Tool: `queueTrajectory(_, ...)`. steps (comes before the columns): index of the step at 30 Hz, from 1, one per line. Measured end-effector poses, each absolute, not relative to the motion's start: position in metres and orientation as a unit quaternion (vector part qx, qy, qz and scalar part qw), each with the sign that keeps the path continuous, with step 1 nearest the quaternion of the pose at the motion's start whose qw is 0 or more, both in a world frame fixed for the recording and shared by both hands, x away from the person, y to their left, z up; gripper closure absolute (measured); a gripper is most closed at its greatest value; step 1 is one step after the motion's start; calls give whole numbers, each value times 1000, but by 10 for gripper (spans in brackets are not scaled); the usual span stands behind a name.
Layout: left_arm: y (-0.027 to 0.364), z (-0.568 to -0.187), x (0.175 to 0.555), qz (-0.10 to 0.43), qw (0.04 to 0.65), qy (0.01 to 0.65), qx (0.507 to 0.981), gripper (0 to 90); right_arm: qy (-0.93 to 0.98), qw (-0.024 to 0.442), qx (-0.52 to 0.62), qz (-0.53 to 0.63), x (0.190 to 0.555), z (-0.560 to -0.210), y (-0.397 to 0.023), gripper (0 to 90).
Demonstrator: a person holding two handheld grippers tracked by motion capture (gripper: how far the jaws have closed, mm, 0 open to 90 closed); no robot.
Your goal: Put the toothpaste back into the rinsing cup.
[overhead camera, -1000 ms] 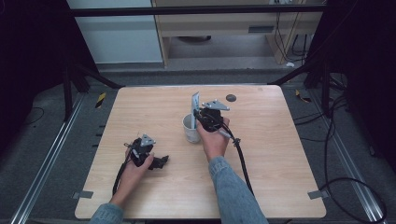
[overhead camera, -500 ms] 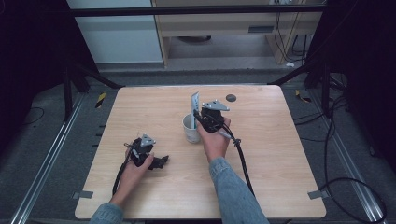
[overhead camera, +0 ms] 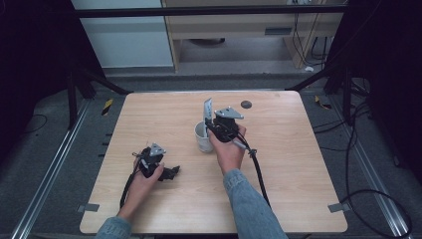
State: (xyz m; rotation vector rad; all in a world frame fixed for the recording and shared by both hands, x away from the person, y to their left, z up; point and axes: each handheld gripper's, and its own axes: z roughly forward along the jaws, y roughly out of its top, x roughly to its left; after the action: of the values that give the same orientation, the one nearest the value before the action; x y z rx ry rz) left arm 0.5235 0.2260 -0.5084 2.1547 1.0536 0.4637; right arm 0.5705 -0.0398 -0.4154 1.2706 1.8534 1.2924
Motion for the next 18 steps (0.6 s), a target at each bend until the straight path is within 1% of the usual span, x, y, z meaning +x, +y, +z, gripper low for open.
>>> queueTrajectory(7,226,-508,524,178,342,405,829,0,697,277,467,467,567,-409,-39,501)
queueTrajectory(12,226,-508,524,179,342,405,829,0,706,277,463,458,564,-405,-39,428)
queueTrajectory(15,226,-508,523,178,342,405,829,0,712,268,463,455,562,-403,-39,383)
queueTrajectory(18,226,-508,524,179,342,405,829,0,722,265,459,445,560,-399,-40,352)
